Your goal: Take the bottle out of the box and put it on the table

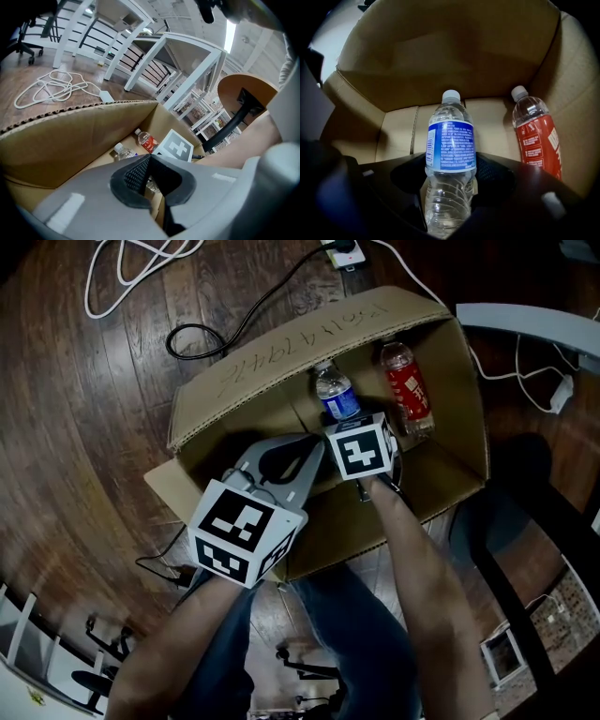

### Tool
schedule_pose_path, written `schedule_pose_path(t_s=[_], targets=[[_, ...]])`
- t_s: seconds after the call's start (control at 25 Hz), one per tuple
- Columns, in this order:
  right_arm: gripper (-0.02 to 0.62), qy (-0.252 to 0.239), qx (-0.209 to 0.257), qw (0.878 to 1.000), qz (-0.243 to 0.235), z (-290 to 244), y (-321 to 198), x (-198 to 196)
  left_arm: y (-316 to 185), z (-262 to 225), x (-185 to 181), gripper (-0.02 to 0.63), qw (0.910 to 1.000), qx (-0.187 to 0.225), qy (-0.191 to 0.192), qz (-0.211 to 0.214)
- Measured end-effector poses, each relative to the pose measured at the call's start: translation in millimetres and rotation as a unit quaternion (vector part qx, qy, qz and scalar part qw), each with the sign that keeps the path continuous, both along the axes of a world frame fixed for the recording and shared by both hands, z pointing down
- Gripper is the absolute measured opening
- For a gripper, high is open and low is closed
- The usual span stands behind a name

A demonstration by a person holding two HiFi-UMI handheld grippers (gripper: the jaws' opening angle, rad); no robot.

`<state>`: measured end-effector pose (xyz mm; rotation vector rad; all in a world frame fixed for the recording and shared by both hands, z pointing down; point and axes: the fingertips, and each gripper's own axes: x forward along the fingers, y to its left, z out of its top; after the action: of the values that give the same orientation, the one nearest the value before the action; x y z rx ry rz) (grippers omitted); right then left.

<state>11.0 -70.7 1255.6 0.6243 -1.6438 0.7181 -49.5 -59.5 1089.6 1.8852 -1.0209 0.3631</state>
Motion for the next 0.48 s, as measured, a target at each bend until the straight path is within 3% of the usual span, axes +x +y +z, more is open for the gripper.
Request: schedule_pose_path(t_s=[0.28,0.48], targets=[[0.284,-0.052,0.019,0.997,0.061,-27,1,-7,14,-13,3,-0.006,0.9997,-0.005,-0.009,0.02],[0.285,-0.074,0.031,0.994,0.079,-73,4,-13,15,-47,-3,-0.006,0.9996,-0.003,-0.018,0.023]])
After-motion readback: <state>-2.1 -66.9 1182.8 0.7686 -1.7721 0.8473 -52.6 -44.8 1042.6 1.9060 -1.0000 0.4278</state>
